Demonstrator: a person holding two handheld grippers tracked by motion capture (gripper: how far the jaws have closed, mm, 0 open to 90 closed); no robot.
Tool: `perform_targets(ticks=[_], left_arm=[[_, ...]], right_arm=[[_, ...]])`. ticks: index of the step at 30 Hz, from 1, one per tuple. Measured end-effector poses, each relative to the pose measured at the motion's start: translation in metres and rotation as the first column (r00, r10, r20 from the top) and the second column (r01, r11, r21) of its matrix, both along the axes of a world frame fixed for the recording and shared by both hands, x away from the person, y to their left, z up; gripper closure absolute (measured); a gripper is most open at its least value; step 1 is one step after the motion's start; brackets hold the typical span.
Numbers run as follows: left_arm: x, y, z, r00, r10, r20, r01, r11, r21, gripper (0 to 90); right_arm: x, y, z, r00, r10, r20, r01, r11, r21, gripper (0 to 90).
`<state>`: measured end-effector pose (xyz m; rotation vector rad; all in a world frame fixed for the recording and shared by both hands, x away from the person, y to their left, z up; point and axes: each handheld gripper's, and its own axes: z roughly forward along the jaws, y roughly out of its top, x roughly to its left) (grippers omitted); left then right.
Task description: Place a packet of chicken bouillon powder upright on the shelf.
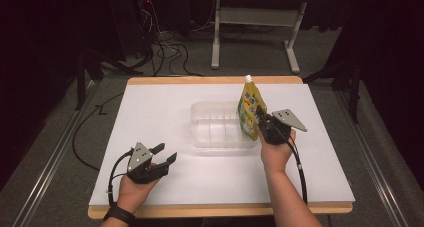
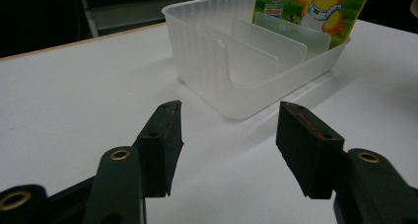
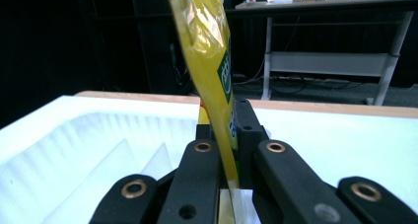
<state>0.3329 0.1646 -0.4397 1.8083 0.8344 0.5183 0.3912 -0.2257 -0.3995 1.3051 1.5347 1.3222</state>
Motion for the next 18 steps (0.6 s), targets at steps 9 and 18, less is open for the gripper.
perform_targets(ticks=[9,18], left_arm=[[0.000,-0.001,0.000,1.0000,0.000,0.003,0.000,1.0000,0.002,43.7],[-0.001,-0.001,0.000,1.0000,-0.004,0.004,0.004,1.0000,0.002,43.6]], right_arm=[[-0.006,-0.002,-0.009,0.9995,0.004,-0.030,-0.004,1.000,-0.013,90.0],[-0.007,-0.004,-0.012,0.9995,0.008,-0.031,-0.008,1.000,-0.009,90.0]])
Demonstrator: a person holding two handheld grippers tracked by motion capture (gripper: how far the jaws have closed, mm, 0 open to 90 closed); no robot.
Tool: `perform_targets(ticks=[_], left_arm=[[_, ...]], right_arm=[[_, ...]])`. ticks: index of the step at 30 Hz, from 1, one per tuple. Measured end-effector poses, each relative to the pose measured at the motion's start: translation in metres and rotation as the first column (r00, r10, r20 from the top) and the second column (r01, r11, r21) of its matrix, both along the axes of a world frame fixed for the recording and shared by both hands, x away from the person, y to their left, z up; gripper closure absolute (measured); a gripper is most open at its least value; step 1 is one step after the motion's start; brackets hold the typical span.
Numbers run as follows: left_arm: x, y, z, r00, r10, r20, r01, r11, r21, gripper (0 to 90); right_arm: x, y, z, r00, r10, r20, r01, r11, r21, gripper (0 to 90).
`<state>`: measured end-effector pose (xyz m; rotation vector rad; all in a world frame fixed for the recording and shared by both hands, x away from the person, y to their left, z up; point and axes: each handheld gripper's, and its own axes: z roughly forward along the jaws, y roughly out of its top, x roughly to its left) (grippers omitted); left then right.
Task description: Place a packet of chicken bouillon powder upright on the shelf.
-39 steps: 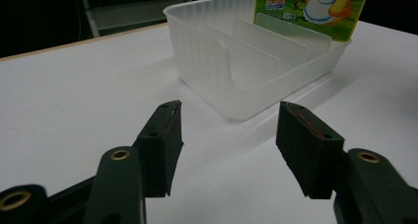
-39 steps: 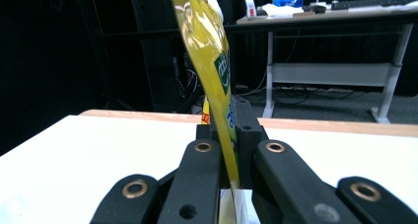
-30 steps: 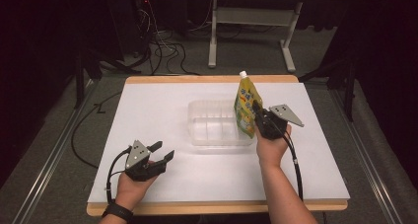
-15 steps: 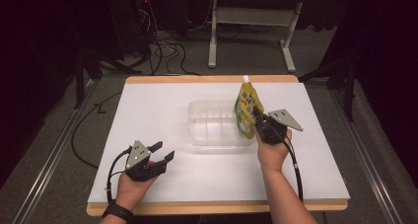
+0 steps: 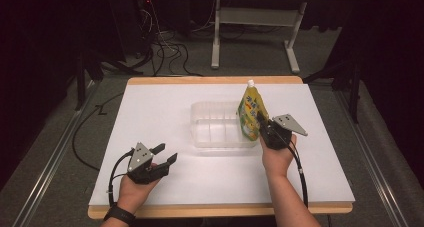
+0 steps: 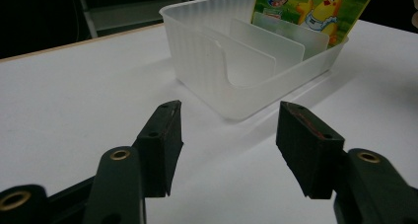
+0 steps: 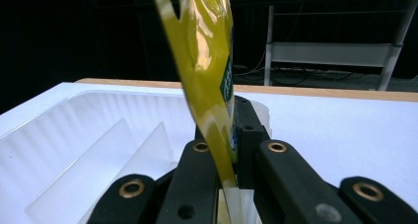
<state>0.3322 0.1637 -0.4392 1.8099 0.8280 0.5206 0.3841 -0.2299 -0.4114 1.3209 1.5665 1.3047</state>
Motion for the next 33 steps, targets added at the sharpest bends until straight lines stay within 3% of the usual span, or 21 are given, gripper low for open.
perform_targets(ticks=[17,22,27,33], left_arm=[[0.0001,-0.0001,0.0000,1.0000,-0.005,0.003,0.005,1.0000,-0.004,43.0],[0.0002,0.0002,0.0001,1.0000,-0.005,0.002,0.005,1.0000,-0.004,43.0],[0.0003,0.0003,0.0001,1.0000,-0.005,0.002,0.005,1.0000,-0.006,43.0],[0.0010,0.0013,0.0001,1.0000,-0.004,0.002,0.004,1.0000,-0.005,42.6]], right_arm=[[0.0012,-0.0015,0.0010,0.9998,0.016,-0.008,-0.016,1.000,0.000,85.8],[0.0020,-0.0025,0.0014,0.9995,0.029,-0.013,-0.029,1.000,0.005,80.7],[0.0027,-0.0034,0.0024,0.9988,0.044,-0.022,-0.044,0.999,0.017,64.7],[0.0022,-0.0045,0.0043,0.9959,0.082,-0.039,-0.082,0.997,0.007,37.8]])
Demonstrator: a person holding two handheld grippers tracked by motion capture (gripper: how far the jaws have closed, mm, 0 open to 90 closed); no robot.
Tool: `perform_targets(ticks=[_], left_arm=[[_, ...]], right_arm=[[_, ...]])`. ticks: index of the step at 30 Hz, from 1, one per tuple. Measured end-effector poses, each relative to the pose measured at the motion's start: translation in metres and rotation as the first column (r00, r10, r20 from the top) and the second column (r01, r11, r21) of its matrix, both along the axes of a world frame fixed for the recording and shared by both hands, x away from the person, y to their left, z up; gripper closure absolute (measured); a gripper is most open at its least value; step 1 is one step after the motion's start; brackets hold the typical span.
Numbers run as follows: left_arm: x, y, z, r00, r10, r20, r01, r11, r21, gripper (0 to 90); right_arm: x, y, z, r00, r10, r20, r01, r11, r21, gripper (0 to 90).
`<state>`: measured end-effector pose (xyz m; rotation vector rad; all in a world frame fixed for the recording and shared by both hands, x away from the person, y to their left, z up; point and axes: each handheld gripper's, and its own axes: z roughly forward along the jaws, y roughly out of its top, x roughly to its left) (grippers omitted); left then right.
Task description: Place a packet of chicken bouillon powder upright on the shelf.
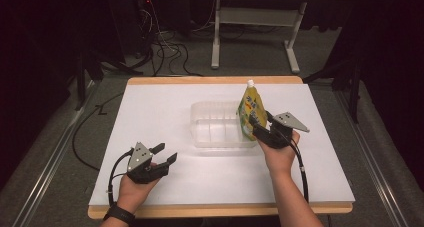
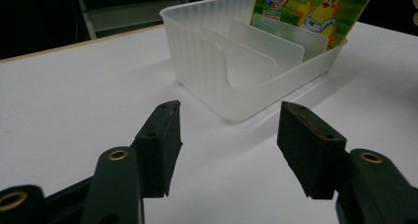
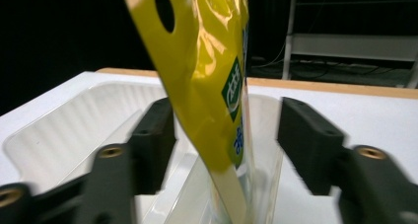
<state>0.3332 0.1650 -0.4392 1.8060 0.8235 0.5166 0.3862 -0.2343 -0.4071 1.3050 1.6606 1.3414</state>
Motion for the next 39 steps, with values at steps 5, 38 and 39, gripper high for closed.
perform_targets(ticks=[5,38,39], left_arm=[[0.000,0.004,0.000,1.0000,0.003,-0.001,-0.003,1.0000,0.006,41.9],[0.009,0.019,-0.003,0.9932,0.108,-0.044,-0.108,0.9941,-0.008,35.7],[0.009,0.018,-0.003,0.9935,0.104,-0.047,-0.105,0.9944,-0.011,35.6]], right_arm=[[-0.009,-0.007,0.002,0.9991,0.035,-0.025,-0.036,0.999,-0.035,27.0],[-0.087,-0.121,-0.022,0.9930,-0.087,-0.079,0.083,0.995,-0.053,22.8],[-0.088,-0.121,-0.022,0.9931,-0.089,-0.077,0.085,0.995,-0.051,22.8]])
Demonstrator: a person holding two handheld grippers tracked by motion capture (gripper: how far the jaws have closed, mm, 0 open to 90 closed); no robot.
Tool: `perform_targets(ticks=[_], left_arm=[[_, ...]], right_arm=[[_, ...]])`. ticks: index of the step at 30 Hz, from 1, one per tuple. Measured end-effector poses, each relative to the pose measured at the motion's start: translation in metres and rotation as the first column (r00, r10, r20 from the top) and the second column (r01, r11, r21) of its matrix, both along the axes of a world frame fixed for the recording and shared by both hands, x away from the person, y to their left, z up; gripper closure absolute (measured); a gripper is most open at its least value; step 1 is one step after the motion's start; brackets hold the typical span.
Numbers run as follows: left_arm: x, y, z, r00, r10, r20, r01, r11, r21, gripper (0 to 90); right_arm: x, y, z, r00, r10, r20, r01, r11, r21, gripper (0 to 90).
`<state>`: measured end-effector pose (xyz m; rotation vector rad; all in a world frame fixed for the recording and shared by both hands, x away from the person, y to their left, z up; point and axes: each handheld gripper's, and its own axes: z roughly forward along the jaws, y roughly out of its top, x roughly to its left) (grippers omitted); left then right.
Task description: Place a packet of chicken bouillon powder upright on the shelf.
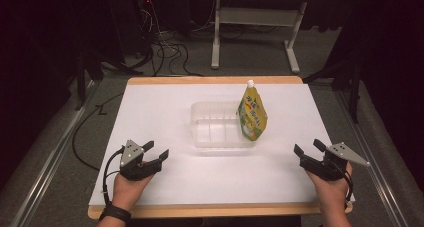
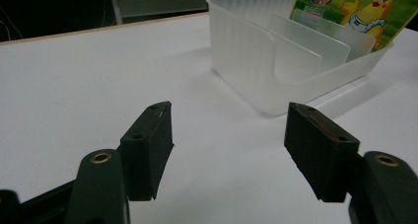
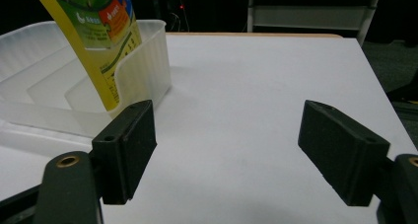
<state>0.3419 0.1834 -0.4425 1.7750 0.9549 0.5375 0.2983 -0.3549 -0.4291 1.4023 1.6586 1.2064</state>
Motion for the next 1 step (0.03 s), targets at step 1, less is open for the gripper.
perform_targets(ticks=[1], left_arm=[[0.0002,-0.0005,0.0000,1.0000,-0.001,-0.001,0.001,1.0000,-0.003,35.6]], right_arm=[[-0.0004,0.0007,0.0006,1.0000,0.002,0.003,-0.002,1.000,0.004,22.4]])
